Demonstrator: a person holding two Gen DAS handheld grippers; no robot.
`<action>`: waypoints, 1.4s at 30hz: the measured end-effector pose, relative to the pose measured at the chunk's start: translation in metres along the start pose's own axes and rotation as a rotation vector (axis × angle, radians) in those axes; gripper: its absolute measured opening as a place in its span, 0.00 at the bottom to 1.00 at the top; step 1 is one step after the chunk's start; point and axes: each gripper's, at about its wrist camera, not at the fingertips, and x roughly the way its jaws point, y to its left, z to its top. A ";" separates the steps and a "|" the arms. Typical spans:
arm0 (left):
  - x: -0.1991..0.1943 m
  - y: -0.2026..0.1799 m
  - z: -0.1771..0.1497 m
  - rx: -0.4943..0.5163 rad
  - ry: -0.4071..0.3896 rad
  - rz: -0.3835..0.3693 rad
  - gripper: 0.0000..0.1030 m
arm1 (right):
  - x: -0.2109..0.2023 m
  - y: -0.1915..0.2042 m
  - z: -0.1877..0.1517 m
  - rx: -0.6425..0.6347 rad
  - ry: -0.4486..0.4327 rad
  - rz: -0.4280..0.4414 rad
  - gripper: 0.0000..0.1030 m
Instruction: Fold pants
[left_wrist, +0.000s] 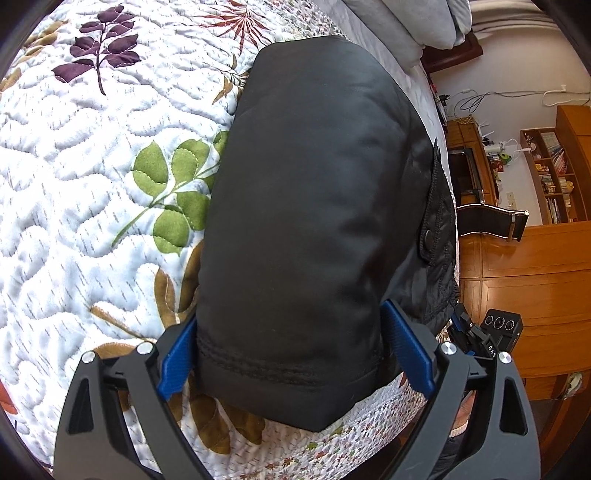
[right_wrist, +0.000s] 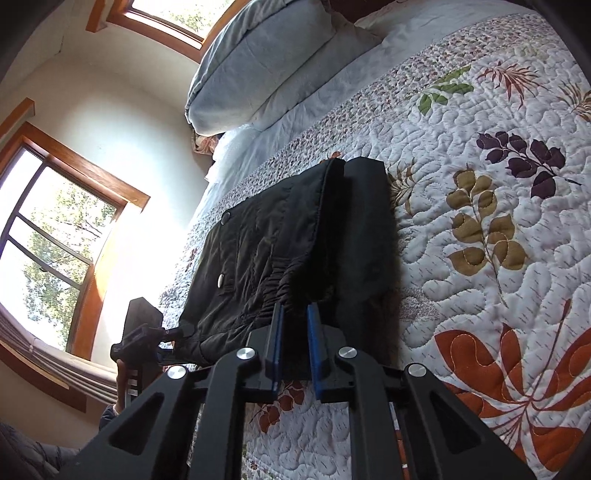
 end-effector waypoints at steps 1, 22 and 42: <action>-0.002 0.001 -0.004 0.001 -0.003 0.005 0.88 | -0.002 0.002 -0.001 -0.003 -0.005 -0.021 0.16; -0.063 -0.076 -0.069 0.293 -0.335 0.470 0.96 | 0.020 0.062 -0.008 -0.182 -0.022 -0.175 0.53; -0.103 -0.127 -0.113 0.403 -0.476 0.557 0.96 | -0.058 0.139 -0.054 -0.234 -0.160 -0.405 0.97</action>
